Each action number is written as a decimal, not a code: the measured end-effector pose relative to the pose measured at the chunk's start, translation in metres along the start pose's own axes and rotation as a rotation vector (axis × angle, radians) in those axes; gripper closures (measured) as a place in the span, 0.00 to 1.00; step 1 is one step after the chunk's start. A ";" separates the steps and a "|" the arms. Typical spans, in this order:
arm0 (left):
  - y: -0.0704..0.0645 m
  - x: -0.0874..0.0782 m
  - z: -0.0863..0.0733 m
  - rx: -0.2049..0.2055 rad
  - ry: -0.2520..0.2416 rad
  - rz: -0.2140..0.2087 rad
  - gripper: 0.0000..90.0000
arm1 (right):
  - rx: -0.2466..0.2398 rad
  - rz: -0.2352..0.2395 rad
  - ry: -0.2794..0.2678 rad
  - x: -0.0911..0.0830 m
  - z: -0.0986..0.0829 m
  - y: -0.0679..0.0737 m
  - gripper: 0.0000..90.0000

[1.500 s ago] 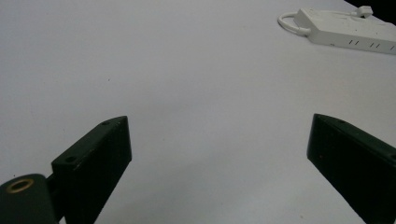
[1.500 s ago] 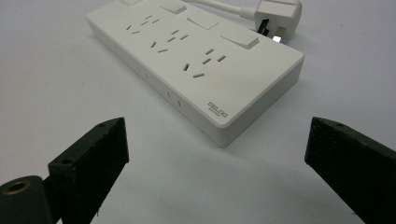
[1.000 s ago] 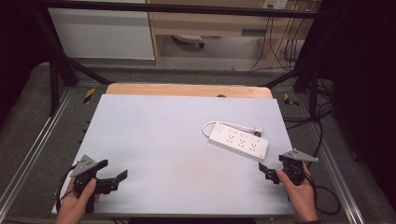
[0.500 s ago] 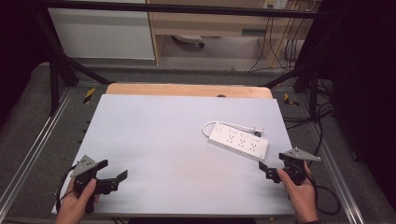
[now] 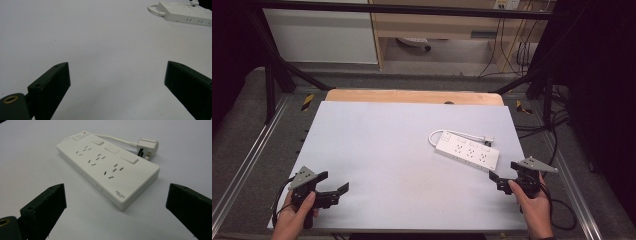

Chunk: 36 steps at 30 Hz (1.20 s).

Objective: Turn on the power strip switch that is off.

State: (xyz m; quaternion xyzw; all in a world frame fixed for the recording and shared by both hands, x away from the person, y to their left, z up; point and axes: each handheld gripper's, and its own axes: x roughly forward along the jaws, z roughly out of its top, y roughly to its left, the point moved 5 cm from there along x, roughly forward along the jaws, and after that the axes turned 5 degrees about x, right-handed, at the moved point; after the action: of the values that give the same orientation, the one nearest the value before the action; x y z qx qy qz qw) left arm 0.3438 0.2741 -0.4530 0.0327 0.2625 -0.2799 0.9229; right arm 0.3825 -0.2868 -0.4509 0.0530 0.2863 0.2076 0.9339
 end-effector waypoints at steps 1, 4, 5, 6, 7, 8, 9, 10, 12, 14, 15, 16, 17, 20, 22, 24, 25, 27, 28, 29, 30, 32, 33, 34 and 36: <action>0.000 0.000 0.000 -0.001 0.000 -0.001 0.07 | -0.001 -0.001 -0.003 0.000 0.000 0.000 0.04; 0.000 0.000 0.000 0.001 0.000 -0.002 0.07 | -0.006 -0.003 -0.012 -0.002 0.002 0.001 0.04; 0.000 0.000 0.000 0.001 0.000 -0.002 0.07 | -0.008 -0.003 -0.015 -0.002 0.002 0.002 0.04; 0.000 0.000 0.000 0.002 0.001 -0.001 0.07 | -0.006 -0.003 -0.017 -0.002 0.002 0.002 0.04; 0.000 0.000 0.000 0.001 0.001 0.000 0.07 | -0.002 0.000 -0.019 -0.003 0.003 0.002 0.04; 0.000 0.000 0.000 0.000 0.001 0.000 0.07 | -0.003 -0.001 -0.021 -0.003 0.003 0.002 0.04; 0.000 0.000 0.000 0.001 0.001 0.000 0.07 | -0.005 -0.002 -0.027 -0.003 0.004 0.002 0.04; 0.000 0.000 0.000 0.001 0.001 0.000 0.07 | -0.005 -0.004 -0.030 -0.003 0.005 0.002 0.04; 0.000 0.000 0.000 0.000 0.001 0.000 0.07 | -0.003 -0.007 -0.038 -0.004 0.006 0.002 0.05; 0.000 0.000 0.000 0.000 0.001 0.000 0.07 | 0.004 -0.005 -0.045 -0.005 0.008 0.003 0.05; 0.000 0.000 0.000 0.000 0.001 0.000 0.07 | 0.000 -0.006 -0.049 -0.005 0.008 0.003 0.05; 0.000 0.000 0.000 0.000 0.001 0.000 0.07 | 0.003 -0.004 -0.051 -0.005 0.009 0.003 0.05; 0.000 0.000 0.000 0.000 0.001 0.000 0.07 | 0.001 -0.005 -0.053 -0.005 0.009 0.003 0.05; 0.000 0.000 0.000 0.001 0.001 0.000 0.07 | -0.001 -0.004 -0.056 -0.006 0.010 0.004 0.05; 0.000 0.000 0.000 0.000 0.001 0.000 0.07 | -0.002 -0.003 -0.059 -0.006 0.011 0.005 0.05; 0.000 0.000 0.000 0.000 0.001 -0.001 0.07 | -0.003 -0.005 -0.063 -0.007 0.012 0.006 0.05; 0.000 0.001 0.000 0.000 0.001 0.000 0.07 | -0.002 -0.006 -0.066 -0.007 0.012 0.006 0.05; 0.000 0.001 0.000 -0.001 0.001 0.000 0.07 | -0.006 -0.008 -0.070 -0.007 0.014 0.007 0.05; 0.000 0.001 0.000 -0.001 0.001 0.000 0.07 | -0.009 -0.009 -0.073 -0.007 0.015 0.007 0.05; 0.000 0.001 0.000 -0.001 0.000 0.001 0.07 | -0.010 -0.007 -0.075 -0.007 0.016 0.008 0.04; 0.000 0.001 0.000 -0.003 0.000 0.000 0.07 | -0.010 -0.008 -0.076 -0.007 0.017 0.009 0.04; 0.000 0.001 0.000 -0.003 -0.001 0.001 0.07 | -0.009 -0.004 -0.077 -0.006 0.019 0.010 0.04; 0.000 0.001 0.000 -0.003 0.000 0.001 0.07 | -0.014 -0.001 -0.075 -0.006 0.020 0.010 0.04; 0.000 0.001 -0.001 -0.003 -0.001 0.001 0.07 | -0.013 -0.001 -0.075 -0.005 0.021 0.011 0.04; 0.000 0.001 -0.001 -0.002 0.000 0.002 0.07 | -0.013 0.005 -0.072 -0.003 0.024 0.011 0.04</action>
State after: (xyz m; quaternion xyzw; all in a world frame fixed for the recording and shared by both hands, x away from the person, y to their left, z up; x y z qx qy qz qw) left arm 0.3442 0.2741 -0.4540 0.0320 0.2628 -0.2786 0.9232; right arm 0.3892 -0.2773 -0.4273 0.0552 0.2508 0.2095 0.9435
